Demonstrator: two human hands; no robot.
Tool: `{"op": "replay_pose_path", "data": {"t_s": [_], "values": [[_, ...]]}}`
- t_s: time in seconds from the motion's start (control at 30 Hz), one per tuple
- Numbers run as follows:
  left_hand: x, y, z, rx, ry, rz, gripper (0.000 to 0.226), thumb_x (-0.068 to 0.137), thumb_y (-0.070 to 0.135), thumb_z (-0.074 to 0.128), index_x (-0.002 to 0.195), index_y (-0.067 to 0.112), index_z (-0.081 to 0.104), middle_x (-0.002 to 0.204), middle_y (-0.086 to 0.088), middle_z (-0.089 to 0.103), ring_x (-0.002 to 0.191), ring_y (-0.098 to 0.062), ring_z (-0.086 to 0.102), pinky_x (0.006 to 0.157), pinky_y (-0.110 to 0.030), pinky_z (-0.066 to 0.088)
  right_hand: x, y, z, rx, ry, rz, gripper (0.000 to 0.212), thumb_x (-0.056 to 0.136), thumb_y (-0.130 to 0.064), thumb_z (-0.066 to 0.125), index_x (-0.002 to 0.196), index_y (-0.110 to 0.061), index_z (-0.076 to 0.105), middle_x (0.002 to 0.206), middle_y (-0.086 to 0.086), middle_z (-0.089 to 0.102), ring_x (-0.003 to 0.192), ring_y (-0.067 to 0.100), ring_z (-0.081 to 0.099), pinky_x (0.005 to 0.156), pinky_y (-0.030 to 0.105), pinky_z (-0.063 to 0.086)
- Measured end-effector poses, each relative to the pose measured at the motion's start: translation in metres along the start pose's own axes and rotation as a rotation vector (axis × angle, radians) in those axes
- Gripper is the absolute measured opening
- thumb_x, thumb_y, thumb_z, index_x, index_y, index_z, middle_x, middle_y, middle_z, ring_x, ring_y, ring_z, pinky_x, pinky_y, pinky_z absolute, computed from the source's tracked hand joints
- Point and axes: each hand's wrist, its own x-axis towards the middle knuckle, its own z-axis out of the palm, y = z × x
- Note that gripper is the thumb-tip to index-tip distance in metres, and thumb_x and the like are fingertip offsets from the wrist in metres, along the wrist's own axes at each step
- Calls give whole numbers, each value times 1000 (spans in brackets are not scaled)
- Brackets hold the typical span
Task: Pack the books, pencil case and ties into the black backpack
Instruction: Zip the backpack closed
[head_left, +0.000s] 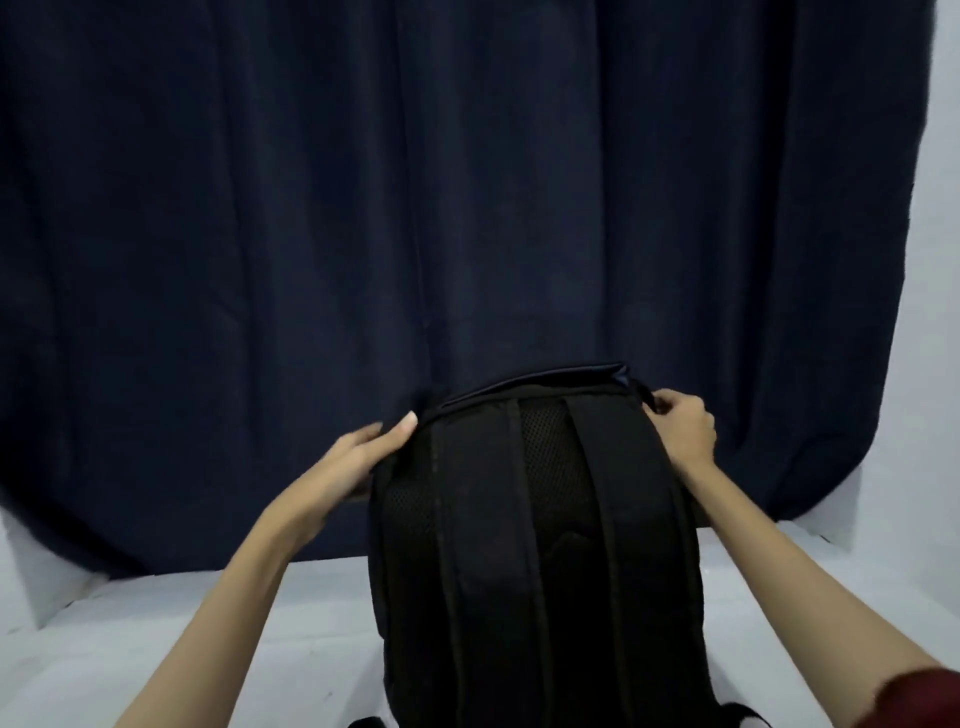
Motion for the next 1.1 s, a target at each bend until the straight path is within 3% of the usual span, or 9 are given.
{"op": "replay_pose_path", "data": {"t_s": [0.1,0.17,0.23,0.33,0.4,0.6,0.77,0.9,1.1], "values": [[8,-14,11,65,154,130,36,91,41,57,96,9,71,94,-1,74,90,-16,68,79,-27,46,-4,-1,-4,-78,150,-62,22,88,-17,63,106,-5,62,104,12,60,101,32,55,82,38,43],[17,-15,23,112,419,233,35,94,29,56,79,-2,63,73,-5,65,70,-17,58,61,-25,37,-19,-9,-4,63,366,-170,18,90,-22,61,87,-5,59,83,7,55,80,23,53,75,36,42],[21,-14,32,82,572,292,41,95,25,55,61,3,46,58,-2,46,56,-12,39,48,-17,26,-34,-20,-9,166,224,-140,47,94,-44,51,60,-12,43,57,-2,42,58,15,42,61,31,35],[23,-15,40,-43,695,317,46,96,26,54,59,12,30,54,1,29,51,-8,26,43,-18,20,-39,-31,-19,158,-159,-32,63,82,-70,46,51,-16,37,54,-5,43,57,14,45,63,31,37],[20,-15,42,-221,784,307,47,97,26,52,59,15,27,54,1,27,45,-5,24,41,-18,20,-38,-37,-15,127,-233,-96,56,78,-63,59,60,-11,51,62,-2,52,64,15,52,65,34,41],[42,5,32,-238,847,374,49,98,26,50,58,19,23,54,1,24,36,-3,24,38,-16,16,-29,-43,24,288,202,-439,44,90,-25,63,60,-5,37,52,-1,34,50,8,30,55,23,29],[56,-14,21,-215,482,154,40,91,58,44,68,24,44,64,4,46,59,-6,45,53,-20,34,-5,-22,43,294,170,-385,42,90,-26,63,59,-12,37,51,-7,35,49,8,33,59,25,31],[58,-52,7,-324,7,-14,66,75,80,38,122,38,59,120,16,64,115,-5,56,104,-33,38,-5,-6,50,349,153,-274,43,90,-26,62,57,-16,36,52,-7,37,50,7,35,57,24,31],[79,-59,26,-313,450,83,38,98,43,44,124,19,57,127,-1,60,117,-18,55,105,-41,42,-9,-9,54,352,199,-336,45,92,-22,61,57,-15,33,51,-7,33,46,4,36,52,17,28]]}}
